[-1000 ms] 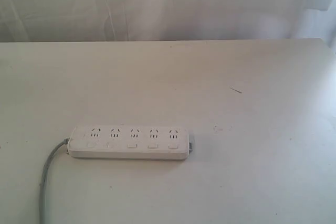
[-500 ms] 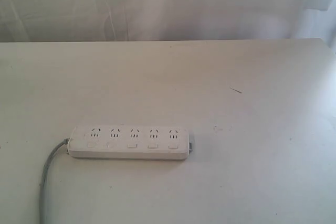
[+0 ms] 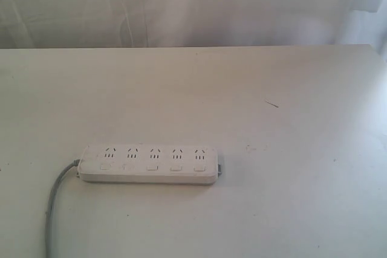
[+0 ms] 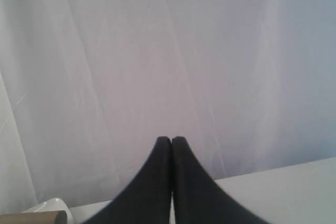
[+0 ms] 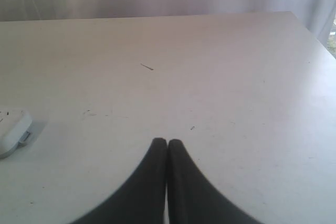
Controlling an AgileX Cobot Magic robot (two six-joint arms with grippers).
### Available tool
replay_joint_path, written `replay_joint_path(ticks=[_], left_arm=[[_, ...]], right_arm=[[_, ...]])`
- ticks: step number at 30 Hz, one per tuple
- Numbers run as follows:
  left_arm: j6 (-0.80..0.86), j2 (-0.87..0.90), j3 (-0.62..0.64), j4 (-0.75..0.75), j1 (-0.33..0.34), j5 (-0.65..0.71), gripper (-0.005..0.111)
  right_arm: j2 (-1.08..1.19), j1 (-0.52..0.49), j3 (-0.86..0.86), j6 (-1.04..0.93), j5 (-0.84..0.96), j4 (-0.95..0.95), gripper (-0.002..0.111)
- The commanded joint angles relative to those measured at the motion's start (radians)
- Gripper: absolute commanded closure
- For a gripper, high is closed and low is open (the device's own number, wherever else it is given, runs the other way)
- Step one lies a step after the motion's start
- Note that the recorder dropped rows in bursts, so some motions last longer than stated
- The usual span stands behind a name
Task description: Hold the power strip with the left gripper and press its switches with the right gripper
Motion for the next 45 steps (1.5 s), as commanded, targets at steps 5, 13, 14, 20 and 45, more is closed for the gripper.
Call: replay_joint_path(ticks=[5, 13, 14, 20, 45], left_arm=[[-0.574, -0.004, 0.003, 0.001, 0.002, -0.016, 0.107], [-0.598, -0.004, 0.003, 0.001, 0.002, -0.020, 0.107], [-0.594, -0.004, 0.003, 0.001, 0.002, -0.020, 0.107], [-0.591, -0.004, 0.003, -0.004, 0.002, -0.020, 0.107], [-0.593, -0.004, 0.003, 0.000, 0.002, 0.044, 0.107]], right_arm=[[-0.005, 0.002, 0.001, 0.003, -0.006, -0.008, 0.108], [-0.005, 0.002, 0.001, 0.003, -0.006, -0.008, 0.108], [-0.005, 0.002, 0.001, 0.003, -0.006, -0.008, 0.108], [-0.005, 0.002, 0.001, 0.003, -0.006, -0.008, 0.108], [-0.005, 0.002, 0.001, -0.038, -0.273, -0.041, 0.108]])
